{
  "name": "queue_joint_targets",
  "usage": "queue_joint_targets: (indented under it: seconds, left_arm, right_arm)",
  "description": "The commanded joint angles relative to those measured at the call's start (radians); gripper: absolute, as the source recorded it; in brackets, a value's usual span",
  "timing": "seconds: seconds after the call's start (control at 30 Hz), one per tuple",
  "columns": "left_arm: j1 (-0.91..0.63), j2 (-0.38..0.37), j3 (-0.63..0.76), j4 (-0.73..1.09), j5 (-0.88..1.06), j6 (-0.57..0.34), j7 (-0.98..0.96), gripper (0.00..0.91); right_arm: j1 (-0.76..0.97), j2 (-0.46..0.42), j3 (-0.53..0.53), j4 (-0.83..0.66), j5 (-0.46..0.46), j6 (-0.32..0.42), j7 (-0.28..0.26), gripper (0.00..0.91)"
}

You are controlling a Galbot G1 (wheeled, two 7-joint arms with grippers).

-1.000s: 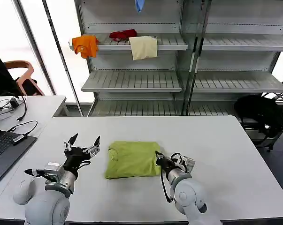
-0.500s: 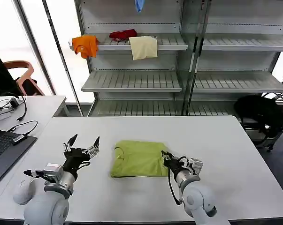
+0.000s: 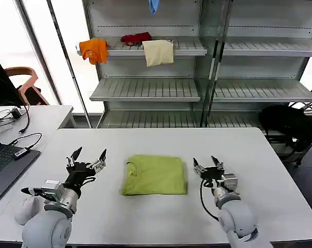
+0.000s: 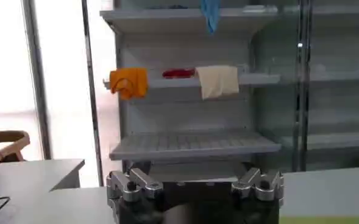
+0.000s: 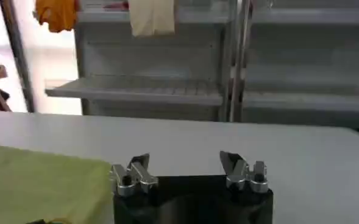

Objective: Fold and organize the clothes.

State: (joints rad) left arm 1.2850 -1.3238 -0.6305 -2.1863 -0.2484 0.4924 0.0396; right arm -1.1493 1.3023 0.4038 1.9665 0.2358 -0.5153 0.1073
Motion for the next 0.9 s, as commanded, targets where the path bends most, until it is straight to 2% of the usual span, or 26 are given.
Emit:
queue_joint_targets:
  seconds: [0.03, 0.13, 0.2, 0.3, 0.9]
  left_arm:
    - [-0.01, 0.036, -0.082, 0.087, -0.184, -0.044, 0.013, 0.907]
    - [-0.009, 0.042, -0.093, 0.113, -0.206, -0.063, 0.026, 0.907]
    - [-0.009, 0.04, -0.091, 0.127, -0.202, -0.07, 0.028, 0.907]
    - [-0.009, 0.035, -0.084, 0.136, -0.193, -0.071, 0.027, 0.907]
    - [-0.008, 0.03, -0.077, 0.147, -0.172, -0.071, 0.021, 0.907]
  right_arm:
    - [-0.016, -0.156, 0.196, -0.123, -0.253, 0.179, -0.143, 0.907]
    - [-0.027, -0.157, 0.215, -0.13, -0.182, 0.177, -0.141, 0.907]
    - [-0.025, -0.148, 0.215, -0.119, -0.092, 0.166, -0.109, 0.907]
    - [-0.03, -0.142, 0.211, -0.1, -0.113, 0.17, -0.1, 0.907]
    - [-0.049, -0.134, 0.212, -0.082, -0.172, 0.176, -0.132, 0.907]
